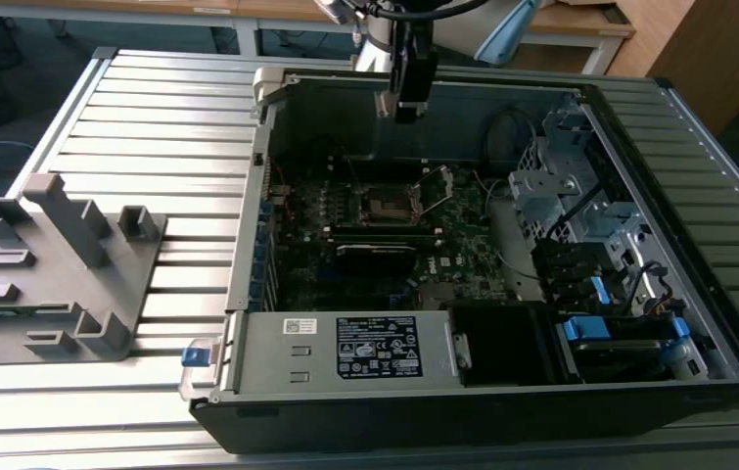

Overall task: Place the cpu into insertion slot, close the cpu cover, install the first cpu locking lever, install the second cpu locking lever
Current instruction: 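Place the cpu into insertion slot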

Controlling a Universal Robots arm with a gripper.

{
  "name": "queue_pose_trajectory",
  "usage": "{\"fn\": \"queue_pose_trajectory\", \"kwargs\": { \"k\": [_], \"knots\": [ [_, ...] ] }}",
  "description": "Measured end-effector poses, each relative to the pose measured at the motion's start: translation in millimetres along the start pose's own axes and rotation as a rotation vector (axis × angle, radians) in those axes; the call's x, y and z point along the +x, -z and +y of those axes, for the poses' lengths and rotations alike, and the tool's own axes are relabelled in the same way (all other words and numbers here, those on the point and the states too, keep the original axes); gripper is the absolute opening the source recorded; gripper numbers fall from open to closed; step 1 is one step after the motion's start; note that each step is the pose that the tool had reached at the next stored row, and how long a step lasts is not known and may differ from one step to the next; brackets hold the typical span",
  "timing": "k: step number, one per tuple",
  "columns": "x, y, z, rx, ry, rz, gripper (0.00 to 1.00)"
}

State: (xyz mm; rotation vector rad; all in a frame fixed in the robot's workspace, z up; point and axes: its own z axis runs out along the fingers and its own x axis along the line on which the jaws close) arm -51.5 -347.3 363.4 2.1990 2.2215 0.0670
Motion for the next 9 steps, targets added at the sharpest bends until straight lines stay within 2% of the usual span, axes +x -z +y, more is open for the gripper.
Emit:
{"fn": "queue_pose_trajectory", "kwargs": {
  "k": [7,9],
  "knots": [
    [-0.5,-12.8,-0.9,-0.0025,0.0,0.0,0.54],
    [-0.5,-14.1,-1.0,-0.0025,0.0,-0.0001,0.54]
  ]
}}
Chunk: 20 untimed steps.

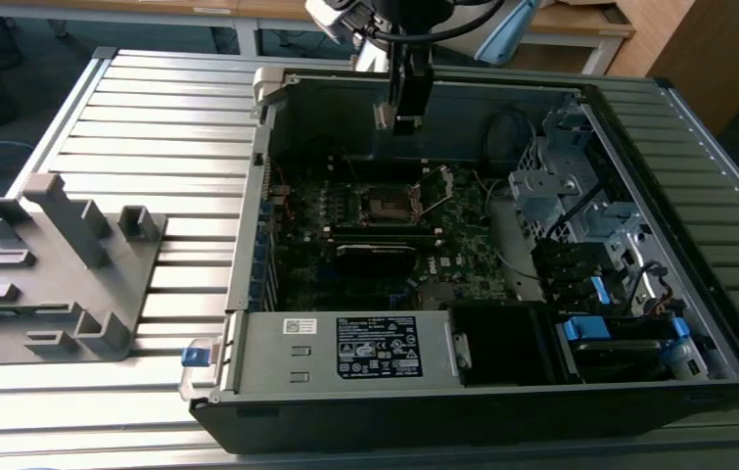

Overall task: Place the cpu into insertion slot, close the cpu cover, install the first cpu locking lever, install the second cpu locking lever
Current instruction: 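Place the cpu into insertion slot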

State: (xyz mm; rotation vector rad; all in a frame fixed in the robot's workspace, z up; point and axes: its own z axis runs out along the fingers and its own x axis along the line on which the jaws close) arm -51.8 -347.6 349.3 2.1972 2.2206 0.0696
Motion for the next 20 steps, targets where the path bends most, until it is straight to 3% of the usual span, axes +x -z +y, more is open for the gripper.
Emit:
{"fn": "queue_pose_trajectory", "kwargs": {
  "k": [10,20],
  "knots": [
    [0.0,-0.8,0.0,-0.0003,0.0,0.0004,0.54],
    [-0.4,-18.1,-0.9,0.0,0.0,0.0001,0.54]
  ]
}}
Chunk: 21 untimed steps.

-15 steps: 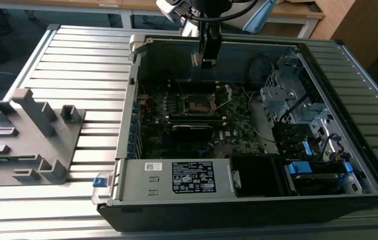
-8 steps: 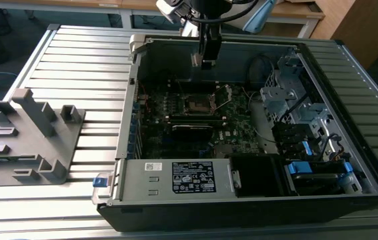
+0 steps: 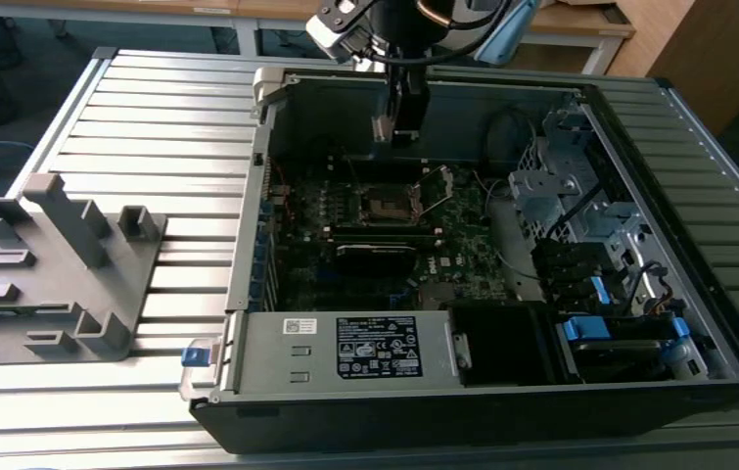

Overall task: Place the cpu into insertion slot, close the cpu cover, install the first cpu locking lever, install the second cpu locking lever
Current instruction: 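Place the cpu into insertion slot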

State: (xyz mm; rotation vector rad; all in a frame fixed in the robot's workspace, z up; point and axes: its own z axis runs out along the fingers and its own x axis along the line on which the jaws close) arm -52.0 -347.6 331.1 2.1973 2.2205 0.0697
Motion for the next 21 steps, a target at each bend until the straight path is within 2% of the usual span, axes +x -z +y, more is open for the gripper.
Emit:
{"fn": "queue_pose_trajectory", "kwargs": {
  "k": [21],
  "knots": [
    [-0.9,-37.4,-2.0,-0.0001,0.0,-0.0005,0.54]
  ]
}}
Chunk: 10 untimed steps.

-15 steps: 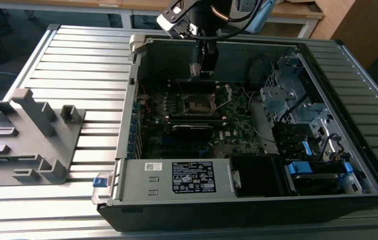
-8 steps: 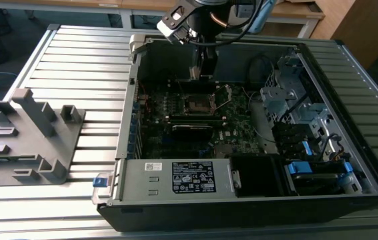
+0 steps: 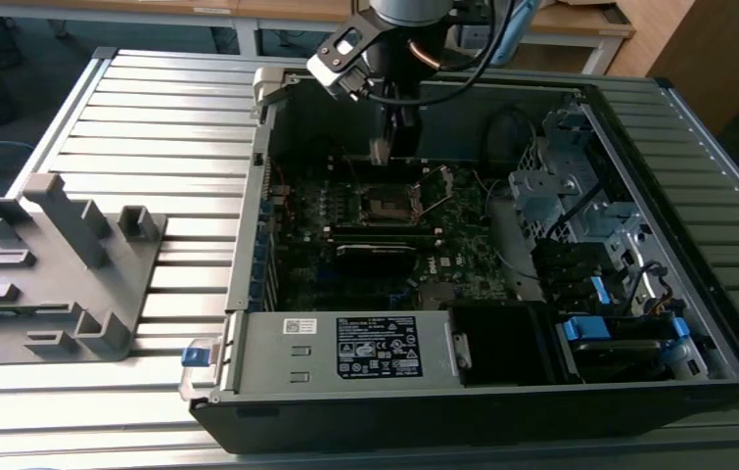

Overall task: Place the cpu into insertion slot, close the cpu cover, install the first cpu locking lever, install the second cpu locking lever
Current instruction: 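Place the cpu into insertion slot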

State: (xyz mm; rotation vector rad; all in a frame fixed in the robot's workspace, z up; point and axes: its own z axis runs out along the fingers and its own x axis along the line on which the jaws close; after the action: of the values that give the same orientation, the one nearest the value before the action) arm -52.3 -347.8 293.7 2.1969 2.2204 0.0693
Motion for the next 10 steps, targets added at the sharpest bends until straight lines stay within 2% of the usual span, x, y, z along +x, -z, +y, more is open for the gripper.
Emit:
{"fn": "queue_pose_trajectory", "kwargs": {
  "k": [10],
  "knots": [
    [-1.1,-16.6,-1.1,-0.001,0.001,0.0001,0.54]
  ]
}}
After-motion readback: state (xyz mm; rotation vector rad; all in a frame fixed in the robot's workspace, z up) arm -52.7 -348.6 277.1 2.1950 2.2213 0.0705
